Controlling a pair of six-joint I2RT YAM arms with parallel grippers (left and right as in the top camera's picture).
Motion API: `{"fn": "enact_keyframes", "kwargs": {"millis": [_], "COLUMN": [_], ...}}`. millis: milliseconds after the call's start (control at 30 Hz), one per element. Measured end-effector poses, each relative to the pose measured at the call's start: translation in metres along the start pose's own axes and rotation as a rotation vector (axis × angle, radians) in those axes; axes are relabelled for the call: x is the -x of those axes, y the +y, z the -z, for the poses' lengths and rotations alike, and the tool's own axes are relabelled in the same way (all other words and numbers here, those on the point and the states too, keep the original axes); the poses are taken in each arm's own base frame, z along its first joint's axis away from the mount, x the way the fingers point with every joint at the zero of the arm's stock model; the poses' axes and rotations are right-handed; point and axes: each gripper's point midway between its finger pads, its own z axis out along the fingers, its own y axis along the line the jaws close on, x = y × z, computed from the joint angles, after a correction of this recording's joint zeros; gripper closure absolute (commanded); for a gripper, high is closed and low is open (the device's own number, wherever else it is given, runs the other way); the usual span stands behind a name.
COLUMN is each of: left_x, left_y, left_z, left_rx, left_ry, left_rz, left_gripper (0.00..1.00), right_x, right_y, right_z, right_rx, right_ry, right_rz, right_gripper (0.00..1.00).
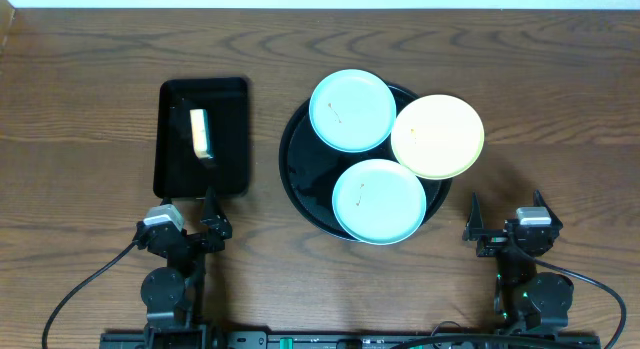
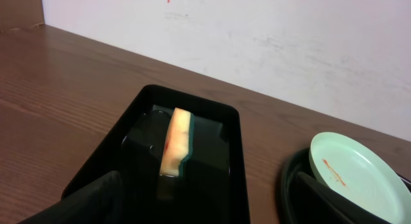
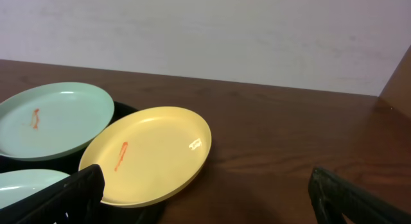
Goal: Clean dirty plates on tray and stack at the side
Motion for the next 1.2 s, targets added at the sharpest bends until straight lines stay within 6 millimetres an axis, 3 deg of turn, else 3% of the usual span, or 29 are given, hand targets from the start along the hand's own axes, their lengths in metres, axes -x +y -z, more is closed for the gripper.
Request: {"fn": "enact_keyframes", "kwargs": {"millis": [1033,1133,1200], "left_x": [0.002,0.012,0.031], "left_y": [-0.005,-0.010,-0.017], "left_z": [0.002,0.009,0.017], "left_rx": [-0.018,-0.020,-0.021], "left_ry": [0.018,0.060,0.085], "left_rz": [0.000,0.000,0.000], "left_gripper": [0.17,0.17,0.17], "right_x": [0.000,0.000,0.000], "right_y": [0.000,0.000,0.000], "right_z": [0.000,0.000,0.000], "right_rx": [0.000,0.000,0.000], "right_ry": [0.000,0.000,0.001], "right_rz": [0.000,0.000,0.000], "right_gripper": [0.01,0.01,0.01]}}
